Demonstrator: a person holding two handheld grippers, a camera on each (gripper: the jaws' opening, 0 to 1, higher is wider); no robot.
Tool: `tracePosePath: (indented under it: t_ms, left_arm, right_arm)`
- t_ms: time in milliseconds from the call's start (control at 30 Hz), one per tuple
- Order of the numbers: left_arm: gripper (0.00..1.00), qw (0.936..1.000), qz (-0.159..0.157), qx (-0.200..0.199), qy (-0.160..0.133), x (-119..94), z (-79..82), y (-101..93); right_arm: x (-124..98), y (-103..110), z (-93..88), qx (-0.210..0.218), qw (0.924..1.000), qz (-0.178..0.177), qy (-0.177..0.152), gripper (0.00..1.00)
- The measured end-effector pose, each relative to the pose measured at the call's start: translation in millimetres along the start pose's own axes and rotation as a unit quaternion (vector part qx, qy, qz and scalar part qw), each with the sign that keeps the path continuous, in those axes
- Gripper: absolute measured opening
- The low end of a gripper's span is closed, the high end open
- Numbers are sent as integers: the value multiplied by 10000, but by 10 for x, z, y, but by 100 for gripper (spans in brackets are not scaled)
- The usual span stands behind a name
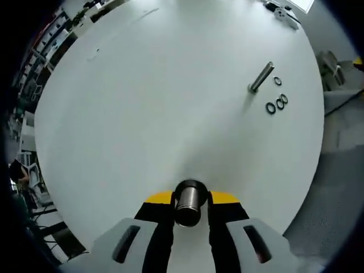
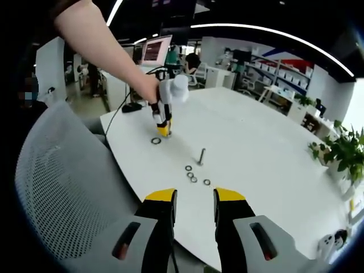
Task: Place the washer onto the threaded stud by aligning its center hole with the stud, sliding it down to the base, and recovering from edge contact or off-axis alignment until the washer reaches the visible bottom stop.
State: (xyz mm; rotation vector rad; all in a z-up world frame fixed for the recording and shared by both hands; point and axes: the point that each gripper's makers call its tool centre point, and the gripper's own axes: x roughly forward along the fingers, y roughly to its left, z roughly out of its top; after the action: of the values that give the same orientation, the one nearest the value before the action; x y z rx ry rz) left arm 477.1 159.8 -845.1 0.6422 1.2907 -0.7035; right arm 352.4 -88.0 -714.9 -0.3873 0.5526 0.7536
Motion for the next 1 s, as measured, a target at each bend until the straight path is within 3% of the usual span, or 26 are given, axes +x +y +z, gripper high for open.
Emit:
tracePosePath:
  t_ms: [100, 233, 533, 733, 1000]
  left_arm:
    - [21, 9998, 26, -163, -52, 1, -22, -14]
    - [28, 9962, -28, -787, -373, -41, 5, -81]
    - [27, 9923, 314, -954, -719, -218, -102, -73]
    - [30, 9841, 462, -1398, -996, -343, -168, -66]
    - [30, 9777, 551, -1652, -1172, -500, -420, -184]
  right_arm:
    - [1, 7, 2, 10, 10000, 17, -8, 28]
    - [4, 27, -1, 8, 10000, 64, -1, 28]
    - [11, 83, 24, -48, 9998, 213, -39, 28]
    - [16, 113, 16, -66, 9996, 266, -9, 28]
    - [17, 119, 13, 1, 9996, 285, -12, 28]
